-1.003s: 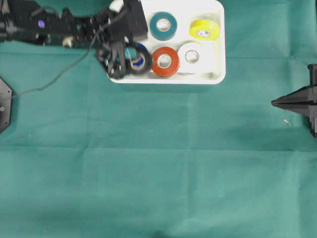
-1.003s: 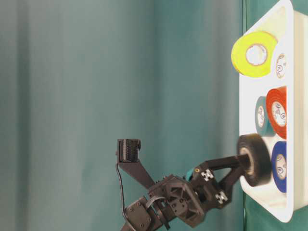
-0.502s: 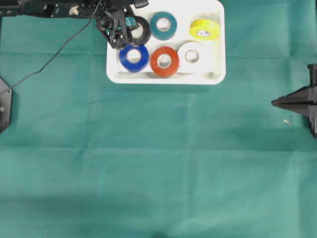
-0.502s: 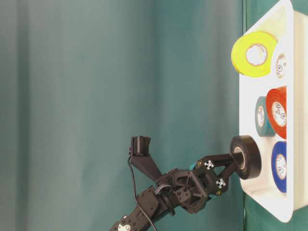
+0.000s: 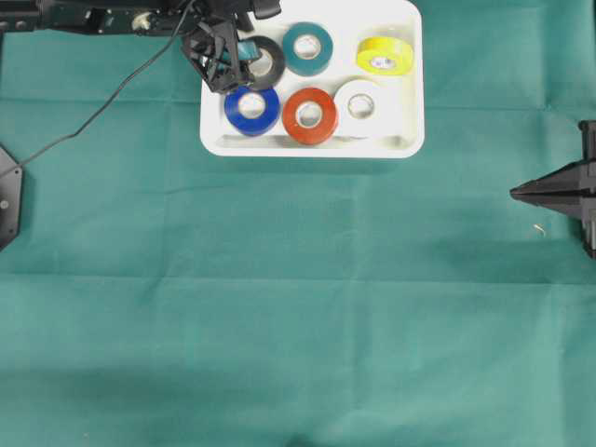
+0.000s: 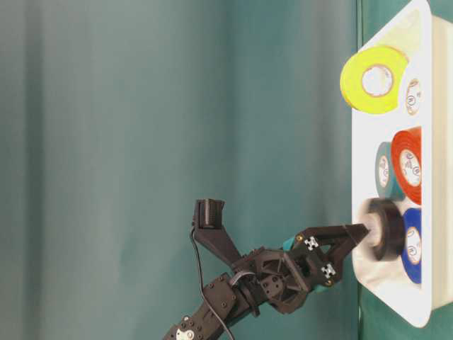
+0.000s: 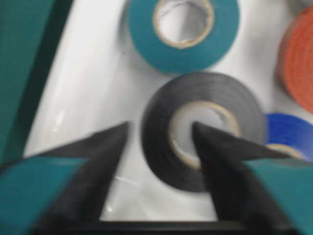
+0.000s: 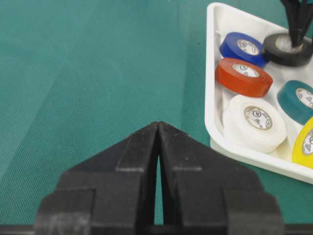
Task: Put the tape into the white case with the left arm.
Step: 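Open the left gripper to release the black tape in the tray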
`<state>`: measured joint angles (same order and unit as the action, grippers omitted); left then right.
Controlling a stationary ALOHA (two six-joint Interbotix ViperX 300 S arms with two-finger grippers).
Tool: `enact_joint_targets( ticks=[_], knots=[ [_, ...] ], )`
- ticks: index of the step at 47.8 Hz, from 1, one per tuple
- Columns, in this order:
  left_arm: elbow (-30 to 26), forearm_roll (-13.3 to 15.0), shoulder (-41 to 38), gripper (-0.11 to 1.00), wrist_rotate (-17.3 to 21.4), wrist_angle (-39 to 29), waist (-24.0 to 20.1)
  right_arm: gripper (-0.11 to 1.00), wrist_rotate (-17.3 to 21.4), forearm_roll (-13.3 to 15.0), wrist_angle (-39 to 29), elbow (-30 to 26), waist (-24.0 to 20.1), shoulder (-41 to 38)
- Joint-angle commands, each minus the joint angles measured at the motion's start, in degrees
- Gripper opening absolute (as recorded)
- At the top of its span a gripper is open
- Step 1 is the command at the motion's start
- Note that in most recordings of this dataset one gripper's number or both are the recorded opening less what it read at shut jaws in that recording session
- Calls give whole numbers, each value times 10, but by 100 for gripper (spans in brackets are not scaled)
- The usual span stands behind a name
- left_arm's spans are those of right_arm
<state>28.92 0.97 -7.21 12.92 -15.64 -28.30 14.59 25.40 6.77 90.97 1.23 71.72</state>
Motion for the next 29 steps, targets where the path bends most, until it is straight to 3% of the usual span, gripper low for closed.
enact_joint_targets(
  ticks=[1, 5, 8, 29],
  knots=[
    [-3, 1, 18, 74, 6, 7, 0, -9, 0, 4, 5, 9, 0, -4],
    [3, 2, 28, 93, 11, 7, 5, -9, 0, 4, 5, 9, 0, -5],
    [6, 4, 36, 99, 10, 7, 11, -9, 0, 5, 5, 9, 1, -4],
    [68, 4, 114, 97, 6, 25, 134, -9, 0, 5, 5, 9, 1, -5]
  ],
)
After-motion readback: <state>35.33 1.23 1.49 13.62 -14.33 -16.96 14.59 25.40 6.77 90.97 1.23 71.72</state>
